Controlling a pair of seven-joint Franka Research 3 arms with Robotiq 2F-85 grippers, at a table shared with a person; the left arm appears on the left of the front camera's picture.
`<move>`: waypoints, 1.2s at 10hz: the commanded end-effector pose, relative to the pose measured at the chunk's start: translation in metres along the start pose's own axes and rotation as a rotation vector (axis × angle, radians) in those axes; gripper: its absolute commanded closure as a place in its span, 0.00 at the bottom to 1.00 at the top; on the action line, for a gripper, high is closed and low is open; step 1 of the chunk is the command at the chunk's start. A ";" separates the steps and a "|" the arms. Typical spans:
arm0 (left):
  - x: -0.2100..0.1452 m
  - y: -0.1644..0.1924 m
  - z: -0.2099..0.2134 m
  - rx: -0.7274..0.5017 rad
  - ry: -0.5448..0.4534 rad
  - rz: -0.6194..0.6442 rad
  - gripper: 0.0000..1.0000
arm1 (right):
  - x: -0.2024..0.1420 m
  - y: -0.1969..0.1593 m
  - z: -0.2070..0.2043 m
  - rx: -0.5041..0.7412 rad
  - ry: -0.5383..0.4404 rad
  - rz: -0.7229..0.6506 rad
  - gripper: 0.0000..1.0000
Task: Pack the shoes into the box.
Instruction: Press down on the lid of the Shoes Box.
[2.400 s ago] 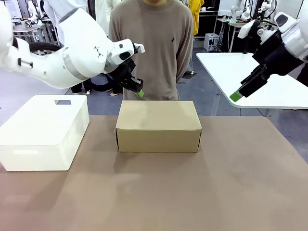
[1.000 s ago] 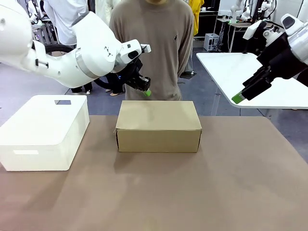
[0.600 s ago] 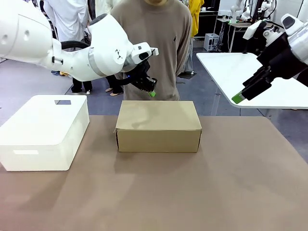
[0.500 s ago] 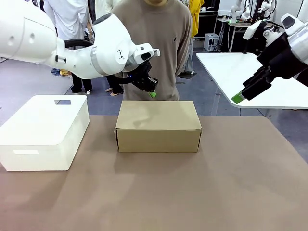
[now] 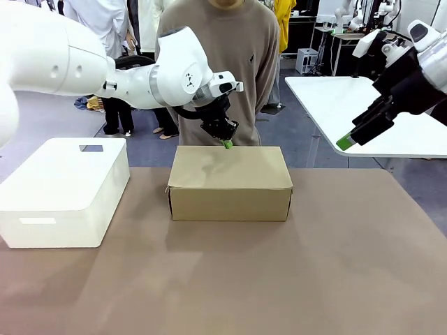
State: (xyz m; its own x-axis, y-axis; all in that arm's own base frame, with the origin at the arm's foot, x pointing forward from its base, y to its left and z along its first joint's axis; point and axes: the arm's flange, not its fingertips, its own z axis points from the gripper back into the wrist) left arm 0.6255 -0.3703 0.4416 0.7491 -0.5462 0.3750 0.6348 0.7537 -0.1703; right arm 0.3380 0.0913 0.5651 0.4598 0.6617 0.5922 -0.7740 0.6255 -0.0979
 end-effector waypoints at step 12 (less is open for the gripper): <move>-0.068 -0.017 0.074 0.111 0.010 0.117 1.00 | 0.004 0.000 0.000 -0.016 0.008 -0.015 0.00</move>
State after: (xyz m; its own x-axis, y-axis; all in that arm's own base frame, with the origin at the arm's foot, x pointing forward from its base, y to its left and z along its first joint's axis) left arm 0.5719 -0.3362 0.4939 0.8096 -0.4811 0.3362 0.5474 0.8256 -0.1369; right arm 0.3382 0.0913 0.5651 0.4600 0.6615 0.5923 -0.7740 0.6256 -0.0975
